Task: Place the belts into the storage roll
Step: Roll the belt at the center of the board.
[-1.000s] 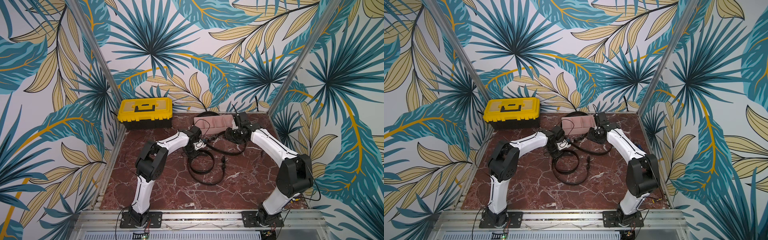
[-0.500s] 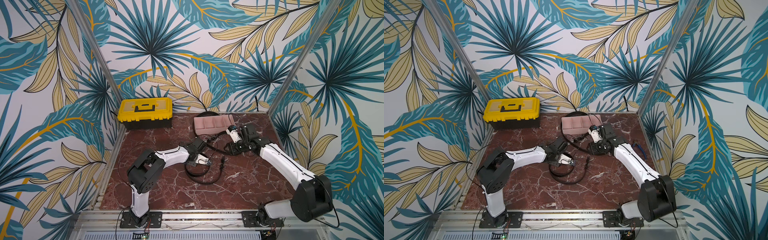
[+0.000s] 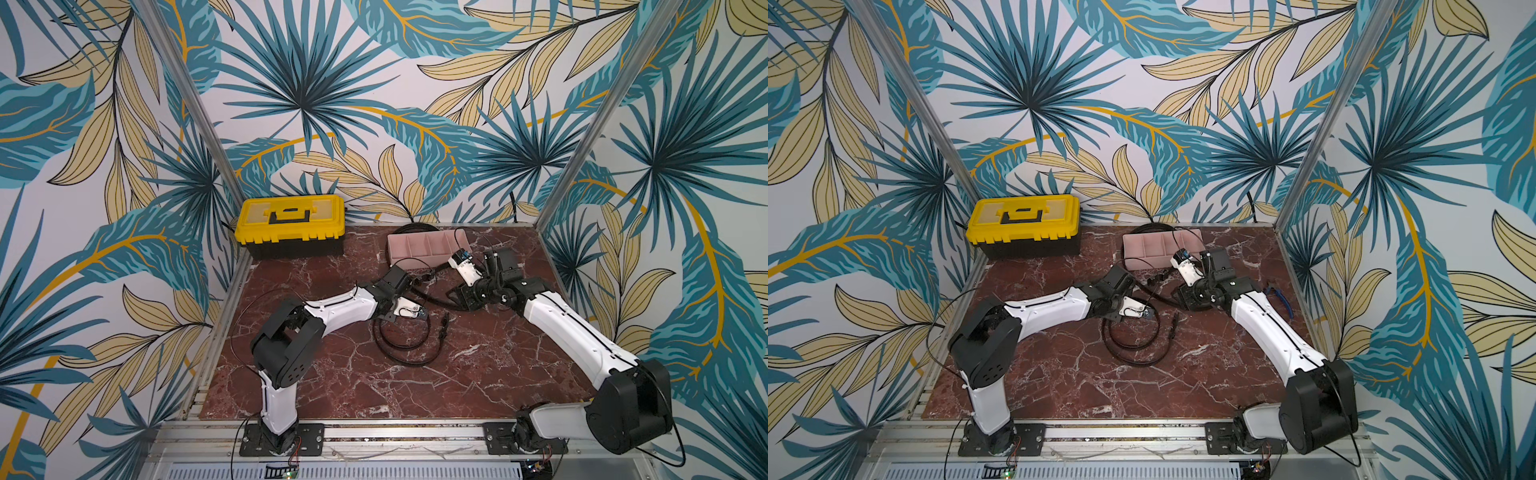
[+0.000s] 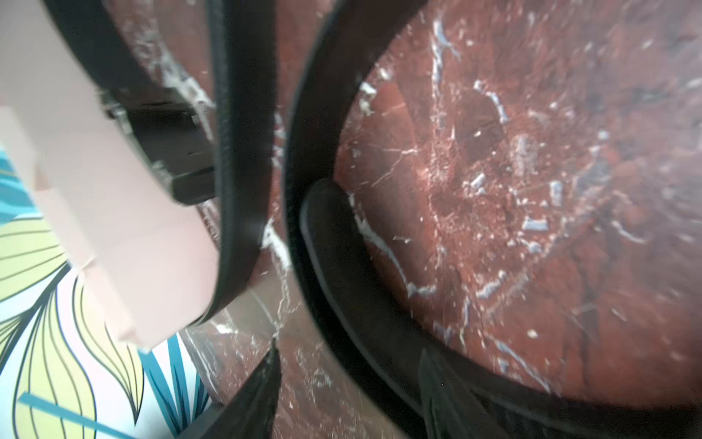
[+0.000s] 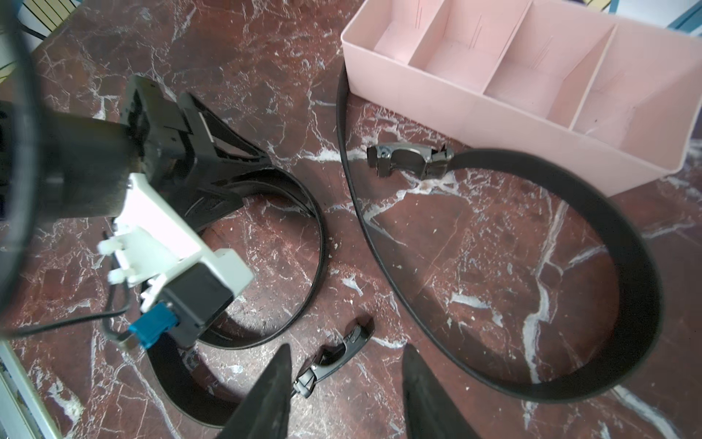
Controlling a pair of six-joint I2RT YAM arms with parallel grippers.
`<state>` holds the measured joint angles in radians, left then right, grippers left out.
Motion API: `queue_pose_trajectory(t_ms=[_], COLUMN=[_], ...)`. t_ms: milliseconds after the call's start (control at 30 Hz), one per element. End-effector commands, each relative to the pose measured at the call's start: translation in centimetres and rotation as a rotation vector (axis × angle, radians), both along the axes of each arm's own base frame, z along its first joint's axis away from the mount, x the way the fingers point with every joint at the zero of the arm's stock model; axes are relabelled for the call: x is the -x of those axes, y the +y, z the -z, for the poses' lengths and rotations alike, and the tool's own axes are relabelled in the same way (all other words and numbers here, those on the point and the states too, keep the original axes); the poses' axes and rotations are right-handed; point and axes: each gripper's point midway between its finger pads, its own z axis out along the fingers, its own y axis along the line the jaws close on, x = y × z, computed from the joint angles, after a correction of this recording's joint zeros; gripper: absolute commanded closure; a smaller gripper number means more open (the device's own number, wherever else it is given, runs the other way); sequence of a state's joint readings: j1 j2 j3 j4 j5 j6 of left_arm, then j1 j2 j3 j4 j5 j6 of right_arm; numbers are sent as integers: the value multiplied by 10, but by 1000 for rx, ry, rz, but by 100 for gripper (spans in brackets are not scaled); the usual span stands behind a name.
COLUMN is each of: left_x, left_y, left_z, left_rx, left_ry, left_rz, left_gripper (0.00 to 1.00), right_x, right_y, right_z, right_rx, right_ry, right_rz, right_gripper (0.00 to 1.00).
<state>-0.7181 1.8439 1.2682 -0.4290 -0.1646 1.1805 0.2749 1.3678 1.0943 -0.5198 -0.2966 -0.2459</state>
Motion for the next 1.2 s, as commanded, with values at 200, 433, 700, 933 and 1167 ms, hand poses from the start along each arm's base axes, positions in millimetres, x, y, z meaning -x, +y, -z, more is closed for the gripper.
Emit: queue_pose_trajectory(t_ms=[200,433,700,933,1167], left_x=[2,24,50,74,94], left_y=[14,85,117,130,140], left_z=[-127,-137,-83,-73,-59], left_rx=[438,1143,1216,1220,1223], left_ry=[-13,459,938,934,913], left_rz=[-493,-1480,-1883,-1924,-1975], left_gripper=[12,0,15,20,20], right_x=[6,52,26,-5,-19], right_y=[17,71,137,164,163], right_z=[-10,15,75,98,111], right_rx=[78,80,273,307,360], right_ry=[-1,148,52,-29,-64], right_rz=[-282,-739,-948,-924,-909], right_gripper=[53,54,66,69,64])
